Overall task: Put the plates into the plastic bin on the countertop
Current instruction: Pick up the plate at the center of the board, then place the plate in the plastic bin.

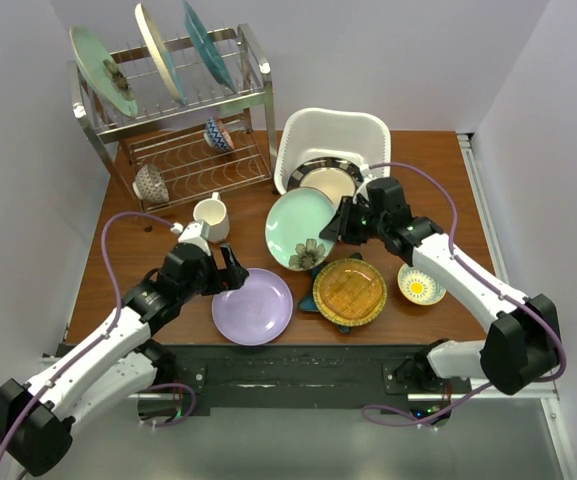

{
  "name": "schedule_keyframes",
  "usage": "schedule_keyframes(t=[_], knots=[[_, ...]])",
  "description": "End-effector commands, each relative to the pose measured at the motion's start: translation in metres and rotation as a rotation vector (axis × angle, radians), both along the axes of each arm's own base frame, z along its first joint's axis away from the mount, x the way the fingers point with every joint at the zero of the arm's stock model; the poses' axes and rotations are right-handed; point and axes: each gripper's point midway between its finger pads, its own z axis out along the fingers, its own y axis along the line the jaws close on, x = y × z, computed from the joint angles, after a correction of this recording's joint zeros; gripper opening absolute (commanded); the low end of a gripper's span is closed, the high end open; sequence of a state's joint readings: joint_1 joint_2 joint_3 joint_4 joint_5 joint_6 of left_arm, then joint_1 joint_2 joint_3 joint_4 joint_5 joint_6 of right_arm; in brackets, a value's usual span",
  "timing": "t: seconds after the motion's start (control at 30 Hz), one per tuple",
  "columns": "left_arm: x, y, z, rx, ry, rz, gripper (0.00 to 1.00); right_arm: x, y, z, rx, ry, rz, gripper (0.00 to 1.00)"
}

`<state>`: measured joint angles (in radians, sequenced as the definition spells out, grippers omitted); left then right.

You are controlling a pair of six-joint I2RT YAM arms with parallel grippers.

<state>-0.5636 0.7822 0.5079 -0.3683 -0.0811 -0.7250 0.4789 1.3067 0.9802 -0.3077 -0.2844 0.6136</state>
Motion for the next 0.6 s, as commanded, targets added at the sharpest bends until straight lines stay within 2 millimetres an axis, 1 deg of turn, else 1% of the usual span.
schedule_keyframes(t=[0.0,0.2,0.23,0.3,0.33,0.4,0.43,0.5,0.57], knots=[[0.008,-0.013,0.006,-0.052,-0.026,-0.018,0.98,0.021,0.025,0.079,0.168,-0.197,0.074,0.0],[0.013,-0.021,0.001,-0.047,-0.007,-0.042,0.97,0.038,0.021,0.094,0.197,-0.218,0.062,0.0],[0.014,-0.022,0.001,-0.053,-0.01,-0.044,0.97,0.044,0.017,0.101,0.209,-0.226,0.051,0.0],[0.013,-0.023,-0.001,-0.06,-0.008,-0.047,0.97,0.051,0.014,0.105,0.218,-0.23,0.045,0.0],[0.013,-0.024,0.0,-0.065,-0.012,-0.048,0.97,0.057,0.009,0.114,0.213,-0.25,0.032,0.0],[0.013,-0.023,0.0,-0.064,-0.016,-0.048,0.97,0.064,0.007,0.116,0.204,-0.25,0.025,0.0],[0.013,-0.023,-0.001,-0.058,-0.014,-0.05,0.97,0.069,0.004,0.124,0.21,-0.264,0.019,0.0],[0.014,-0.022,-0.002,-0.052,-0.016,-0.052,0.97,0.078,0.003,0.125,0.214,-0.266,0.015,0.0],[0.014,-0.023,-0.003,-0.046,-0.01,-0.059,0.97,0.085,0.002,0.132,0.229,-0.274,0.007,0.0]])
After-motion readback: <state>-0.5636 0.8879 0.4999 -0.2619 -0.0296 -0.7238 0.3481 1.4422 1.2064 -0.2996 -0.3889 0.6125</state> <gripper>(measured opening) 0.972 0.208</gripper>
